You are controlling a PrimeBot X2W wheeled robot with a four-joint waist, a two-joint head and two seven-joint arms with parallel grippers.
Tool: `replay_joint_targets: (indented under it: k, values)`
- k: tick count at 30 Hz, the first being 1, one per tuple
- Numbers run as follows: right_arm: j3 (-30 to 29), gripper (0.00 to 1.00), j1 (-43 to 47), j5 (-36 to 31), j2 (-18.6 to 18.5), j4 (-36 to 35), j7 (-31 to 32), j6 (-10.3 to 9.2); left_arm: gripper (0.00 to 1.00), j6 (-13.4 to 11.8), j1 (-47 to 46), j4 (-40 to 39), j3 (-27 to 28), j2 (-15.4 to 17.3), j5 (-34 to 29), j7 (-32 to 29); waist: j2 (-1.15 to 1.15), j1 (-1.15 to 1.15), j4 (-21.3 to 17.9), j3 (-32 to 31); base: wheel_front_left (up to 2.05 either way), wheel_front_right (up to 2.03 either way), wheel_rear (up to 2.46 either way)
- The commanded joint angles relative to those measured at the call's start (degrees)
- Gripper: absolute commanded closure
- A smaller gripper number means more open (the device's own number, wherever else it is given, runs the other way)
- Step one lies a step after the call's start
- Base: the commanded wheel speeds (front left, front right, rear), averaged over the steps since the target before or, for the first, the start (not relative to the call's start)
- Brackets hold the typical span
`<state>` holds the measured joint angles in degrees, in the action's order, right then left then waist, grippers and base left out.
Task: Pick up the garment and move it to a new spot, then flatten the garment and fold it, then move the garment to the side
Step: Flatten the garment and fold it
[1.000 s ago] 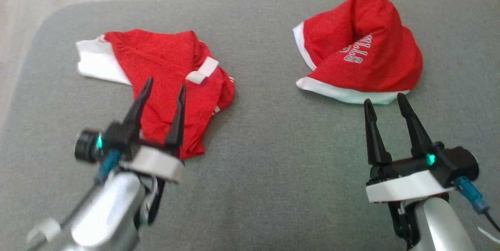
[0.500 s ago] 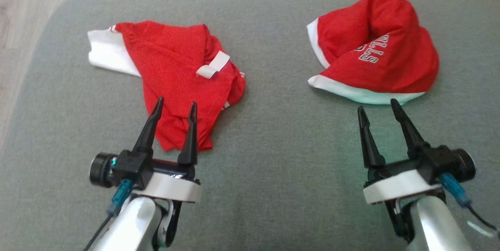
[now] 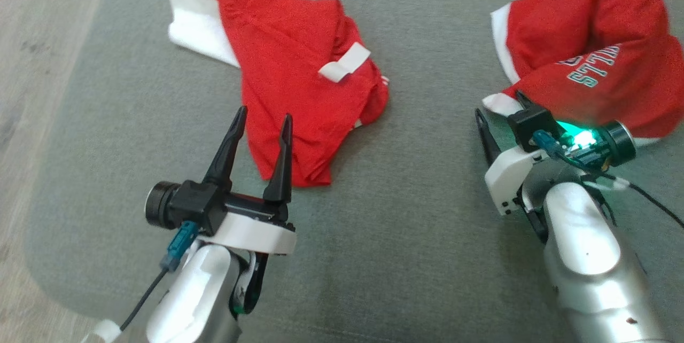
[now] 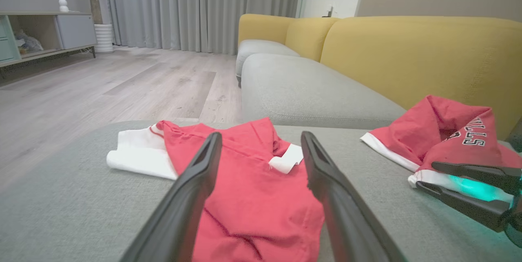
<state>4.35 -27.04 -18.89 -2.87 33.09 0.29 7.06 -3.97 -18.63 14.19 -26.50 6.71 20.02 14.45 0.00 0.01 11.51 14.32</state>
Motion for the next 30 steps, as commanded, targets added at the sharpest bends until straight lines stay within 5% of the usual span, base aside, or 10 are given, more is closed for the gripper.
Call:
replay_joint_targets:
  k: [1, 11, 12, 14, 15, 23, 30]
  values:
    - [0.17, 0.0, -2.06, -2.41, 0.0, 0.39, 1.59, 0.43, 0.0, 0.49, -2.32, -1.27, 2.54, 0.02, -0.82, 0.54, 0.0, -0.01, 1.58, 0.82, 0.0, 0.0, 0.0]
    - [-6.18, 0.0, -4.86, -9.51, 0.0, 6.62, 4.82, 0.43, 0.0, 2.64, -2.18, -0.98, 5.06, -2.08, -3.05, 0.54, 0.0, -0.01, 3.17, 2.01, 0.0, 0.0, 0.0]
    - [-6.59, 0.1, -4.99, -9.58, 0.0, 7.0, 4.84, 0.43, 0.0, 2.78, -2.14, -0.97, 5.33, -2.2, -3.25, 0.54, 0.0, -0.01, 3.11, 2.11, 0.0, 0.0, 0.0]
    - [-6.95, 0.85, -5.27, -9.43, 0.0, 7.79, 4.53, 0.43, 0.0, 3.1, -2.06, -0.85, 5.77, -2.41, -3.61, 0.54, 0.0, -0.01, 2.9, 2.19, 0.0, 0.0, 0.0]
    - [-6.94, 1.0, -5.41, -9.38, 0.0, 8.01, 4.02, 0.43, 0.0, 3.25, -2.02, -0.76, 5.97, -2.51, -3.79, 0.54, 0.0, -0.01, 2.75, 2.17, 0.0, 0.0, 0.0]
    - [-3.69, 1.0, -6.48, -3.04, 0.0, 8.63, -3.35, 0.43, 0.0, 3.99, -0.91, -0.33, 7.76, -3.01, -4.61, 0.54, 0.0, -0.01, 0.54, 0.12, 0.0, 0.0, 0.0]
    - [7.42, 1.0, -13.42, 17.93, 0.0, 3.13, -11.34, 0.43, 0.0, 4.52, 1.63, -0.44, 10.6, -3.26, -5.1, 0.54, 0.0, -0.01, -2.03, -4.89, 0.0, 0.0, 0.0]
